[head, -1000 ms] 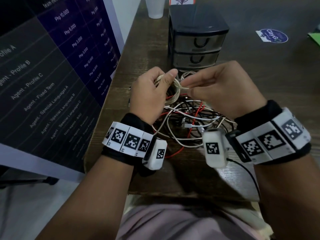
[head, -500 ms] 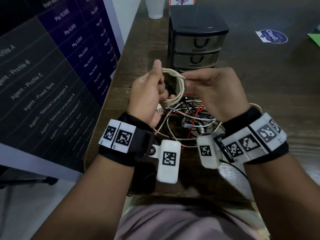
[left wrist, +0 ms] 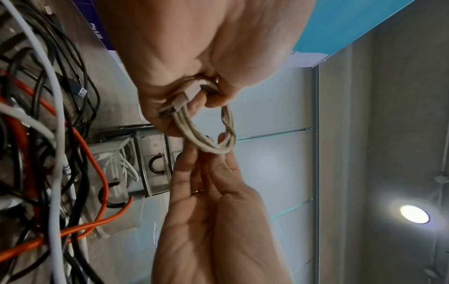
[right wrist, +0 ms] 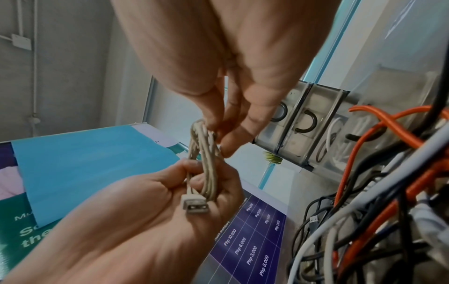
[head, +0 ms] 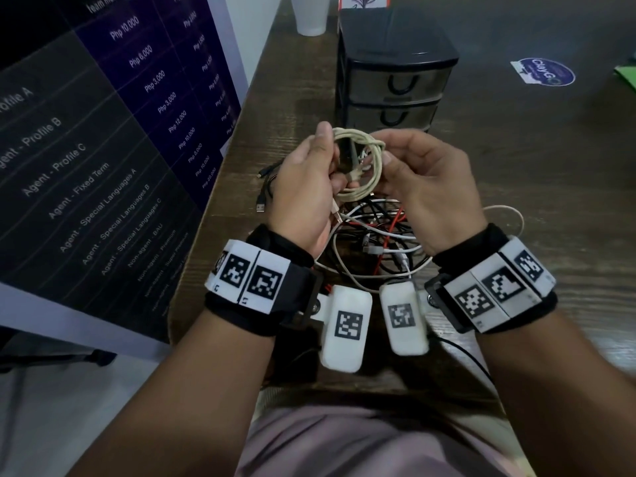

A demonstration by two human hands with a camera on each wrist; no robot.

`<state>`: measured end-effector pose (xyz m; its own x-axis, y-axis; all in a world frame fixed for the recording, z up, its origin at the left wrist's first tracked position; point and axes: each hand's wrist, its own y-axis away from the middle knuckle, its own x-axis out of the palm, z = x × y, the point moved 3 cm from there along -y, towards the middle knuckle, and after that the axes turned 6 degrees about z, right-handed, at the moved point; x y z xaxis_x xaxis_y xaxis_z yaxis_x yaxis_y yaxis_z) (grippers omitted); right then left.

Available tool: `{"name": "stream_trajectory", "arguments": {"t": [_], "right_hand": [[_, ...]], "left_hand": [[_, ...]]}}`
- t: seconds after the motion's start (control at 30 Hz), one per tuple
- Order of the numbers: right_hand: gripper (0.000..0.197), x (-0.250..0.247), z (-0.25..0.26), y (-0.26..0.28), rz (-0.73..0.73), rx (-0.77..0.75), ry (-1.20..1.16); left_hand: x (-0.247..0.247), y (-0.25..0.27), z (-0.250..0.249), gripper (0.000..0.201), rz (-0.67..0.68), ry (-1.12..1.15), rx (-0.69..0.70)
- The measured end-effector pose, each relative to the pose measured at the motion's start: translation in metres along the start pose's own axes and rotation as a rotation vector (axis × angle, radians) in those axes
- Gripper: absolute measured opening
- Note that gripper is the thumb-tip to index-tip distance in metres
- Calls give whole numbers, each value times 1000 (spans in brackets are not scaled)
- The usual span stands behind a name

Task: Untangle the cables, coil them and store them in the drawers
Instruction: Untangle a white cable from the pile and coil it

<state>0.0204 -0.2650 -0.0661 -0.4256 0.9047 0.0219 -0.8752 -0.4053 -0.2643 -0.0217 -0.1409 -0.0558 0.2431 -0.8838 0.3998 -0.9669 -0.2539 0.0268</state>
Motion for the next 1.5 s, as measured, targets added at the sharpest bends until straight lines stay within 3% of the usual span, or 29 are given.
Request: {"name": "stream_trajectory", "arguments": {"t": [0.23, 0.53, 0.77, 1.1, 1.3, 1.5], "right_hand": [[20, 0, 2, 2, 16, -82, -31], [15, 1, 7, 2, 11, -58, -150], [10, 0, 9, 2, 89, -14, -212], [22, 0, 3, 7, 181, 47, -118], [43, 0, 6, 12, 227, 105, -299], [45, 0, 7, 12, 252, 144, -461]], "left_hand": [[-3, 1, -1, 40, -77, -39, -34], [-2, 2, -4, 40, -47, -69, -49], [-3, 2, -1, 38, 15, 10, -170], [-5, 1, 2, 39, -8, 128, -223], [-6, -1, 3, 41, -22, 69, -167], [-5, 3, 10, 47, 42, -68, -202]]}}
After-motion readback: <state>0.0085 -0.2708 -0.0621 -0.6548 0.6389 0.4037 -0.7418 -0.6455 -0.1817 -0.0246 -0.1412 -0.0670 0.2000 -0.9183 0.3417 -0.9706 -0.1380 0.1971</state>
